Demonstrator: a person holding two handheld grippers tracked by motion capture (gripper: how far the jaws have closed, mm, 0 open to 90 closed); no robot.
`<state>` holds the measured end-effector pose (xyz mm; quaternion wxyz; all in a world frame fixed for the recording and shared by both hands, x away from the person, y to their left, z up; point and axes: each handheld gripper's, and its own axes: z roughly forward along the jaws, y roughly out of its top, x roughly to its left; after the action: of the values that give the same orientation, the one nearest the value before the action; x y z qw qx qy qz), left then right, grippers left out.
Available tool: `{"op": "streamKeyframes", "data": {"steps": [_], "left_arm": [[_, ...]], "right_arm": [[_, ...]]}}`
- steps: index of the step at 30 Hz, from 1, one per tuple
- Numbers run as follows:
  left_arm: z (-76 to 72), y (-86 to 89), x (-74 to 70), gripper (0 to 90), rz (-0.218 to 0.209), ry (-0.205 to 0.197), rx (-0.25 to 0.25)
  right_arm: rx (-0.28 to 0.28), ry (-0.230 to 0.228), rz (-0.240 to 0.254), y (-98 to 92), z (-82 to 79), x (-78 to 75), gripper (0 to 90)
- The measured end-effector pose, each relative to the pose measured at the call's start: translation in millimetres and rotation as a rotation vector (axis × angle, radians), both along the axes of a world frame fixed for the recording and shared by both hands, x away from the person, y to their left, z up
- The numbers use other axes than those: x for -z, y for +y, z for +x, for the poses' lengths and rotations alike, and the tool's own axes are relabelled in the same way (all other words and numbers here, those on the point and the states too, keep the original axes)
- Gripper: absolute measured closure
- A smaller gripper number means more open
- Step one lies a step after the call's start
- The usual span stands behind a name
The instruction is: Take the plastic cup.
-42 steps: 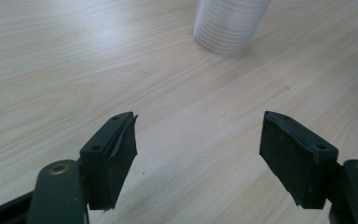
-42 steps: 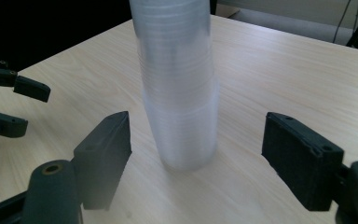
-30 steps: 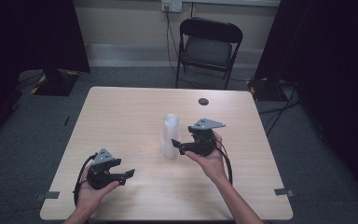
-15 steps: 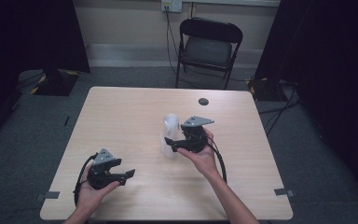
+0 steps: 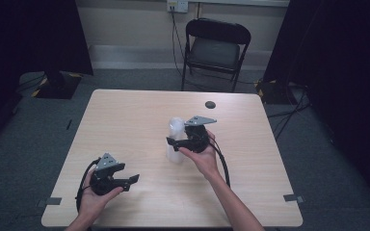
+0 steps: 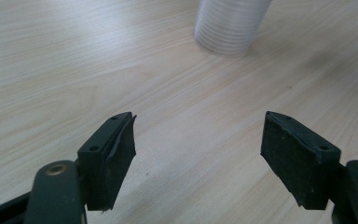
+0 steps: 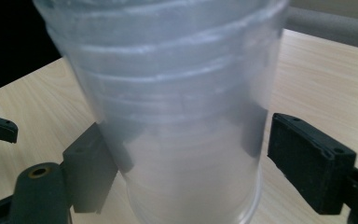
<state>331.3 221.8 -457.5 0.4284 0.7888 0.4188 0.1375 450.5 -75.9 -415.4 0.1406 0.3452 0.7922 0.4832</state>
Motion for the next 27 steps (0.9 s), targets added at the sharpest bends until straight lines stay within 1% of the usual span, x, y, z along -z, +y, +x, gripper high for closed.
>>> {"op": "streamKeyframes", "data": {"steps": [3,6,8,9,13,14,15,18,20,27], "left_arm": [[-0.5,-0.1,-0.2,25.5,0.003,0.0,0.003],[-0.6,0.0,-0.3,25.4,0.0,0.0,0.007],[-0.6,0.0,-0.3,25.5,0.0,0.0,0.006],[-0.5,0.1,-0.3,25.5,0.001,0.0,0.007],[-0.4,0.1,-0.2,25.6,0.0,0.001,0.005],[-0.4,0.1,-0.2,25.6,0.0,0.001,0.005],[-0.3,-0.1,0.0,25.6,0.0,0.003,0.006],[-0.5,-0.1,-0.1,25.7,0.001,0.002,0.004],[-0.5,0.1,-0.1,25.8,0.002,0.002,0.004],[-0.4,0.3,-0.1,26.0,0.0,0.002,0.002]], "right_arm": [[-0.005,-0.005,-0.01,2.7,0.9,0.9,20.0],[-0.007,0.004,-0.022,4.8,2.1,3.6,21.8],[-0.005,0.002,-0.028,5.4,2.3,4.2,22.5],[-0.007,-0.003,-0.035,6.2,2.3,4.9,24.4],[-0.001,-0.012,-0.047,6.9,1.9,4.1,25.4],[-0.001,-0.012,-0.047,6.9,1.9,4.1,25.4],[-0.004,-0.025,-0.042,6.6,1.4,2.9,28.1],[-0.002,-0.028,-0.041,7.2,1.1,2.5,28.3],[-0.005,-0.034,-0.049,7.7,1.0,2.2,28.4],[0.002,-0.04,-0.03,5.6,1.3,-0.9,28.4]]}}
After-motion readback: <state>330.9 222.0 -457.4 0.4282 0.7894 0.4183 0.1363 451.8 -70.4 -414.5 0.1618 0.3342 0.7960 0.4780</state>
